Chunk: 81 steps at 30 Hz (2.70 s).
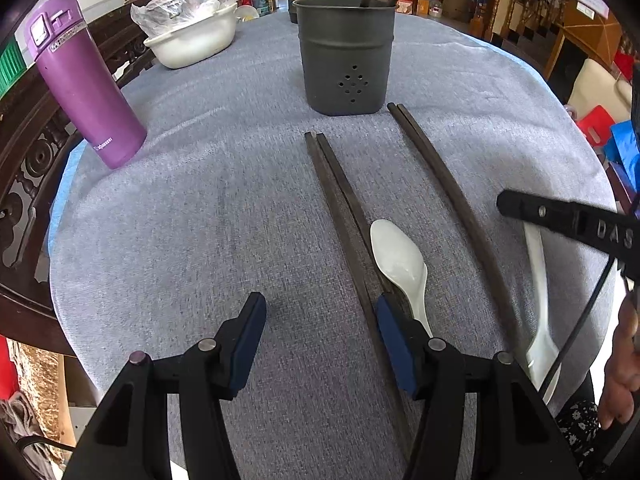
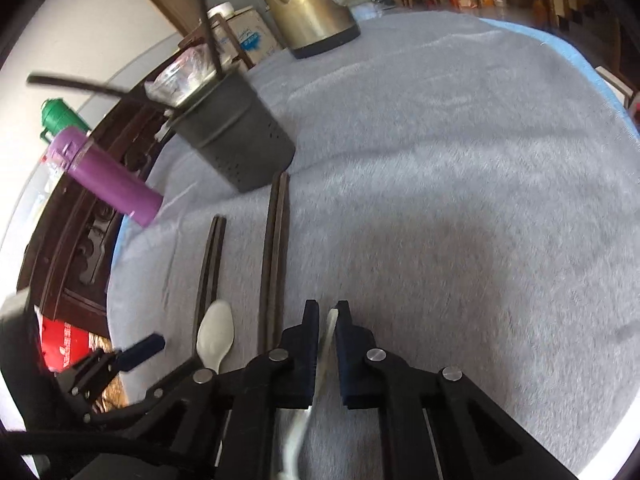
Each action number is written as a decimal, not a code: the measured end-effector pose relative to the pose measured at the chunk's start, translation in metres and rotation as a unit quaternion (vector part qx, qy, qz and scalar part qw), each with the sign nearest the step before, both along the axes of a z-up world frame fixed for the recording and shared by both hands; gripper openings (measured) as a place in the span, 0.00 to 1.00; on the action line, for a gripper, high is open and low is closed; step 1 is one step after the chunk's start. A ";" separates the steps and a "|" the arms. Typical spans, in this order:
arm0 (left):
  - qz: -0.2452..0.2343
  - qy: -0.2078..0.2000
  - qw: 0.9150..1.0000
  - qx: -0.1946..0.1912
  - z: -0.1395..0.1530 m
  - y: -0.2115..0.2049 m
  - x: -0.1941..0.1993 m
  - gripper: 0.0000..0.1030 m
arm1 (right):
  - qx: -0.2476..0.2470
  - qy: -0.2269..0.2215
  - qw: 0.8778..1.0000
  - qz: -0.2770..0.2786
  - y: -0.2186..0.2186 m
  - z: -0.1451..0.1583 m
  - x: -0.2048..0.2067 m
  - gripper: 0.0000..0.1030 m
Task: Organize utensils
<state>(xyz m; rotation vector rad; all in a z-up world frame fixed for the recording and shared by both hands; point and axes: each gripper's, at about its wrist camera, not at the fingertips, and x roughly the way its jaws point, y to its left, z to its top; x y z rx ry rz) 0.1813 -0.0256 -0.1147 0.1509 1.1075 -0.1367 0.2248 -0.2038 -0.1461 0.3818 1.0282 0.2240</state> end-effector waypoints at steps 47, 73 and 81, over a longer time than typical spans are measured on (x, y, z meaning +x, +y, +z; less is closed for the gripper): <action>-0.061 0.010 0.994 -0.090 0.009 -0.004 0.010 0.25 | 0.175 0.060 0.981 -0.065 -0.079 -0.005 -0.015 0.21; -0.037 -0.051 0.983 -0.171 0.048 0.049 -0.004 0.25 | 0.117 -0.013 0.992 -0.038 -0.049 0.012 -0.020 0.03; -0.030 -0.073 0.978 -0.191 0.063 0.057 -0.005 0.25 | 0.131 -0.071 0.988 -0.041 -0.053 0.040 -0.029 0.03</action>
